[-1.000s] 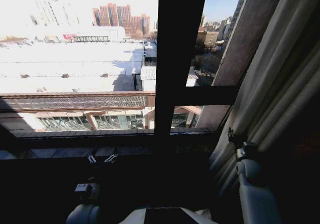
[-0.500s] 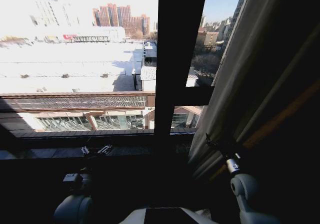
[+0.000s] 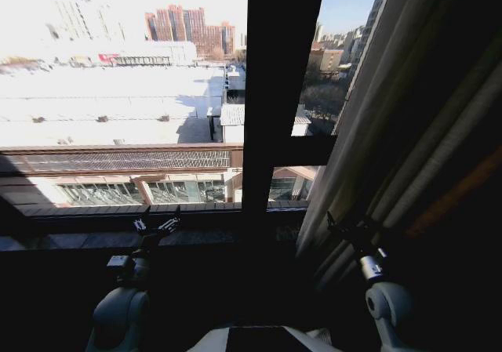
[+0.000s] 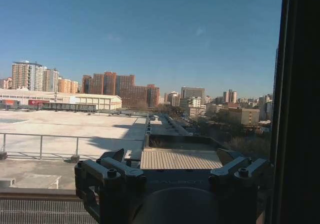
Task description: Open the curtains by pulling them apart, changing their state from closed to fully open.
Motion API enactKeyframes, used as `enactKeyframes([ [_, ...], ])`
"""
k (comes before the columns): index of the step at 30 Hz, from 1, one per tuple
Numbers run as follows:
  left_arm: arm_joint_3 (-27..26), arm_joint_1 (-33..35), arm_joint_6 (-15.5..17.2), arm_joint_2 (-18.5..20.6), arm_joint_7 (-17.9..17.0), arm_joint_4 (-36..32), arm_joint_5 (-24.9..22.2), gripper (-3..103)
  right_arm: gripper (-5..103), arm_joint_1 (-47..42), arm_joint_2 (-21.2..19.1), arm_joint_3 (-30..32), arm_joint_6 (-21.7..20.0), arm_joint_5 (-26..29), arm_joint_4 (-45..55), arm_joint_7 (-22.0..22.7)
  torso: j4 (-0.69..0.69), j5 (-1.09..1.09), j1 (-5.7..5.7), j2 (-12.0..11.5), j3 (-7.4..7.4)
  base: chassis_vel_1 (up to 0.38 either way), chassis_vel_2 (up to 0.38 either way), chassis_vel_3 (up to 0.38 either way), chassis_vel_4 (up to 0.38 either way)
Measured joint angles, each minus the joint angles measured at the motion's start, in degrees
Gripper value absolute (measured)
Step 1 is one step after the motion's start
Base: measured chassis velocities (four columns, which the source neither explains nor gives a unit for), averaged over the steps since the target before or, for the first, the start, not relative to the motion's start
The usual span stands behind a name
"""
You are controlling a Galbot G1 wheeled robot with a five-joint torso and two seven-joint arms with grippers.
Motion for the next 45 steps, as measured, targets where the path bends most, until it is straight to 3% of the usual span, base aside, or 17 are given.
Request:
enactKeyframes([
  [19,-1.7,4.4,-0.9,0.8,0.2,-1.6,-0.2,100,100,0.3,0.3,-0.4,0.0,-0.9,1.0,-0.5,-0.02,0.02,0.00,0.0,-0.01,0.152,-0.153,-0.167,0.163],
  [23,-1.5,5.5,-2.1,0.5,0.2,-1.8,0.0,100,100,-0.2,0.3,-0.5,2.6,-6.7,0.6,-1.8,-0.01,0.00,-0.03,0.0,-0.02,0.256,-0.275,-0.250,0.249],
  [29,-1.5,6.2,-2.9,0.2,0.2,-1.9,0.2,100,100,0.0,0.8,-1.5,4.6,-8.8,0.0,-2.0,-0.02,0.02,-0.05,0.0,-0.03,0.199,-0.168,-0.185,0.155],
  [45,-1.4,6.2,-3.6,0.3,0.2,-0.6,0.2,100,100,0.1,1.7,-3.3,5.1,-12.0,-0.7,-2.0,-0.02,-0.01,0.02,0.0,0.00,0.195,0.094,-0.183,-0.106],
])
